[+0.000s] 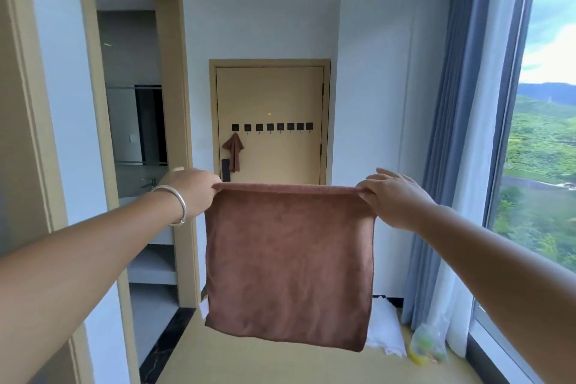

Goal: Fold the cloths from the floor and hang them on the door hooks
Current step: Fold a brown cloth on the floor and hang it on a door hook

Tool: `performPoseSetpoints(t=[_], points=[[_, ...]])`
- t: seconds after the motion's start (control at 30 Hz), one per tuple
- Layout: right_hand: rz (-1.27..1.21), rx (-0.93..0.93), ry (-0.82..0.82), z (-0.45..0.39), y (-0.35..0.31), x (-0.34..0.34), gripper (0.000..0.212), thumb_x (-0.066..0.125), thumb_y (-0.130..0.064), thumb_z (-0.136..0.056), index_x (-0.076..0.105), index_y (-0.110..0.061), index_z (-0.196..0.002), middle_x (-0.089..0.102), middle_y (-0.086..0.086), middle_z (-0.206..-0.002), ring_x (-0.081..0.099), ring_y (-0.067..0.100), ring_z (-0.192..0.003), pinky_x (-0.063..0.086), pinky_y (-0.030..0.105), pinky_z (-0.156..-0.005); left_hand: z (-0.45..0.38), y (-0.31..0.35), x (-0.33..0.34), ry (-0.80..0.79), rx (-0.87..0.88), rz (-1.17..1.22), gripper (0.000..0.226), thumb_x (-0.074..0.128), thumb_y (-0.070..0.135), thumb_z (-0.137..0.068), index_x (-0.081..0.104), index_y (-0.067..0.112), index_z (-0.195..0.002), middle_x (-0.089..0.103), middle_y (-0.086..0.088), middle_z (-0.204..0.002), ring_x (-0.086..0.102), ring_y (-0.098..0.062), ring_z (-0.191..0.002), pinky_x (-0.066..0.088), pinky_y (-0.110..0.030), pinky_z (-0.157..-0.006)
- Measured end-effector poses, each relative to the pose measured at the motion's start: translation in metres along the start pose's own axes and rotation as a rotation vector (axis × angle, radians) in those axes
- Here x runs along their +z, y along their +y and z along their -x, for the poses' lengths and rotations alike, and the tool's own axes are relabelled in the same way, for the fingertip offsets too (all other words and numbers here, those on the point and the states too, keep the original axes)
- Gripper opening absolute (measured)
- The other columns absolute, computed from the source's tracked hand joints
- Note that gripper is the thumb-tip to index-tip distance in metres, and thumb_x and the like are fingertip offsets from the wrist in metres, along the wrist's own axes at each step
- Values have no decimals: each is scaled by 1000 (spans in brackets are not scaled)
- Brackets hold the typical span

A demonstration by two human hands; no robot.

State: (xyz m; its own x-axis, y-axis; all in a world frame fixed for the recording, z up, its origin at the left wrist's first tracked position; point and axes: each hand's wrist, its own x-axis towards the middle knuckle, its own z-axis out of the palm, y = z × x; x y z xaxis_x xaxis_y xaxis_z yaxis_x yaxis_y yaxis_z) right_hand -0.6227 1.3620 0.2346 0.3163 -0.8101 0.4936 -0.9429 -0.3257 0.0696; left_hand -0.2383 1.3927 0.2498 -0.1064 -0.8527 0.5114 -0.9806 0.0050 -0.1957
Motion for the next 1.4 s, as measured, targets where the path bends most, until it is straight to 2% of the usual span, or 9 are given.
performPoseSetpoints(t=[0.2,0.37,0.53,0.73,0.83,0.97,1.17,1.3,1.4], points=[[-1,-39,-28,-18,-5,15,40,25,-44,-102,54,-40,-128,50,-16,-139,23,16,-143,19,37,-115,-7,-11,14,-6,-32,-64,36,31,18,-97,55,23,-70,60,8,-68,56,-11,-68,31,-30,-63],[-6,-62,-84,-53,-17,44,41,25,-45,-102,57,-36,-126,52,-14,-136,24,16,-143,20,37,-115,-23,-35,49,-16,-46,-22,36,30,16,-95,50,24,-66,59,8,-70,55,-13,-71,40,-34,-79],[44,-90,-122,-115,-39,77,41,25,-44,-102,56,-36,-127,52,-14,-137,24,15,-143,21,37,-116,-59,-74,93,-49,-59,-3,35,29,16,-96,51,24,-70,60,7,-76,57,-16,-77,39,-36,-84],[65,-90,-99,-207,-72,107,42,24,-46,-101,60,-34,-119,58,-11,-125,34,13,-133,27,35,-112,-119,-136,136,-32,-79,41,38,28,20,-99,53,24,-71,60,6,-74,56,-15,-73,40,-34,-79],[43,-88,-64,-247,-86,118,39,25,-44,-101,61,-36,-113,58,-12,-116,39,12,-127,31,34,-107,-148,-165,154,-26,-102,62,38,28,20,-99,55,21,-73,61,4,-73,58,-16,-72,42,-32,-70],[33,-89,-53,-288,-99,139,37,26,-43,-102,59,-40,-118,59,-10,-116,37,11,-127,32,34,-106,-182,-191,179,-24,-102,80,38,27,20,-100,54,20,-72,61,3,-72,59,-17,-73,45,-32,-73],[26,-99,-85,-344,-101,175,35,28,-41,-102,59,-39,-117,56,-10,-110,39,9,-124,34,35,-105,-230,-212,226,-54,-95,82,39,28,20,-100,55,21,-71,61,4,-71,57,-16,-71,34,-32,-69],[0,-109,-100,-388,-90,209,33,29,-41,-102,60,-36,-114,54,-12,-103,41,10,-120,36,36,-104,-270,-215,255,-57,-89,65,38,29,18,-99,47,23,-65,55,7,-66,50,-12,-64,29,-32,-68],[-29,-121,-77,-428,-74,240,31,31,-40,-102,60,-35,-109,42,-21,-86,43,9,-113,37,30,-96,-307,-215,279,-62,-95,59,39,29,19,-99,46,23,-65,56,7,-68,51,-11,-65,29,-32,-70]])
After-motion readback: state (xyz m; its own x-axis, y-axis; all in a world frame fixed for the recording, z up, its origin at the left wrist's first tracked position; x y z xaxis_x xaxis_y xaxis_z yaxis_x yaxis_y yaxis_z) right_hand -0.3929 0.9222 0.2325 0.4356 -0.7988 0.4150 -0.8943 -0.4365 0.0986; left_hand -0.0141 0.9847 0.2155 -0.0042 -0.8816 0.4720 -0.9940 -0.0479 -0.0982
